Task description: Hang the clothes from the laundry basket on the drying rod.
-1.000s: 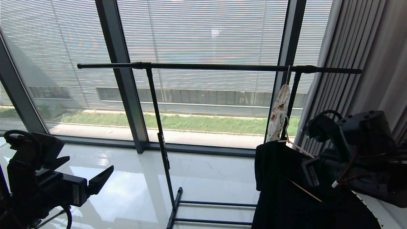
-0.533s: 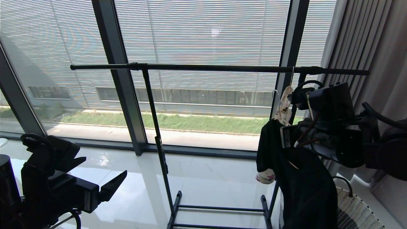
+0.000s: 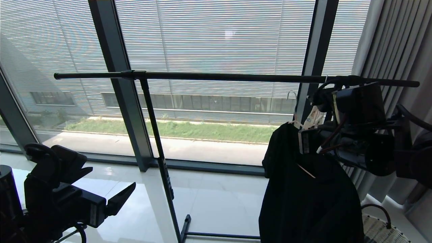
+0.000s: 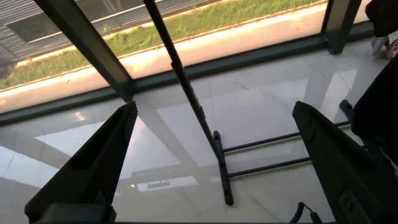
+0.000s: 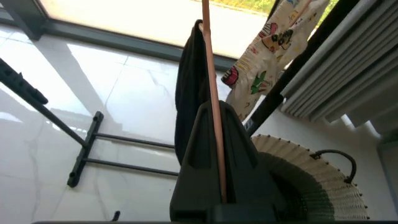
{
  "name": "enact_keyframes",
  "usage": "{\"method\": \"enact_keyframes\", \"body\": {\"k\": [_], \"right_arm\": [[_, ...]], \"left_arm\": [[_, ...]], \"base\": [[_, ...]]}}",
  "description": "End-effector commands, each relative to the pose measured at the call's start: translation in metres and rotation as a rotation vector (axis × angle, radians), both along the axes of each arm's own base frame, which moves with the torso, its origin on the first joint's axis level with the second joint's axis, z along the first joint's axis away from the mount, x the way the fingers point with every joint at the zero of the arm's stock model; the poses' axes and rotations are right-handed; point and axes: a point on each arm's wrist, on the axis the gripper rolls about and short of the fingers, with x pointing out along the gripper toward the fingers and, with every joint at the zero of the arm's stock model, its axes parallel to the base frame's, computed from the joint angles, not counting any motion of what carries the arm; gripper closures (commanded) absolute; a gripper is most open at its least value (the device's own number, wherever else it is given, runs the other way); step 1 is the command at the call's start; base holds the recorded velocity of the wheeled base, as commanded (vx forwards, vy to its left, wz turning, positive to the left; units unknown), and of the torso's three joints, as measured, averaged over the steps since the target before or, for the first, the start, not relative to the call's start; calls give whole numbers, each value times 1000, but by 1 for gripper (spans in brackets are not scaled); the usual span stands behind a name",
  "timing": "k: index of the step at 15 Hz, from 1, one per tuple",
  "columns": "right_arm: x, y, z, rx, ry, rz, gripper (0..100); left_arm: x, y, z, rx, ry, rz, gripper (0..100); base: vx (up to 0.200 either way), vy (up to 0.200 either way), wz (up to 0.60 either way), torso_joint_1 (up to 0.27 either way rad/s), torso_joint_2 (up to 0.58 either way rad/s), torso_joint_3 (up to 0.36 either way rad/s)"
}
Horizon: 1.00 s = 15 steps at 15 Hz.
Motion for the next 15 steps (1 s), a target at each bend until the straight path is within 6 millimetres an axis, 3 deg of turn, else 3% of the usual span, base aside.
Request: {"method": "enact_keyframes", "body": {"k": [1, 9, 13, 15], "right_arm": [[-5, -5, 9, 20, -21, -1, 100], [-48, -24, 10, 58, -4, 135, 100], [-64, -8, 13, 71, -12, 232, 100], [-60, 6, 16, 101, -45, 263, 100]], "left_arm": [[0, 0, -1, 2, 2, -2, 0], [-1, -2, 0, 0, 0, -15, 0], [-1, -2, 1, -1, -6, -12, 0], [-2, -2, 0, 0, -4, -12, 0]], "base": [[200, 0, 0, 2, 7, 7], [175, 0, 0, 3, 1, 3], [0, 0, 0, 0, 0, 0], [0, 0, 0, 0, 0, 0]]}}
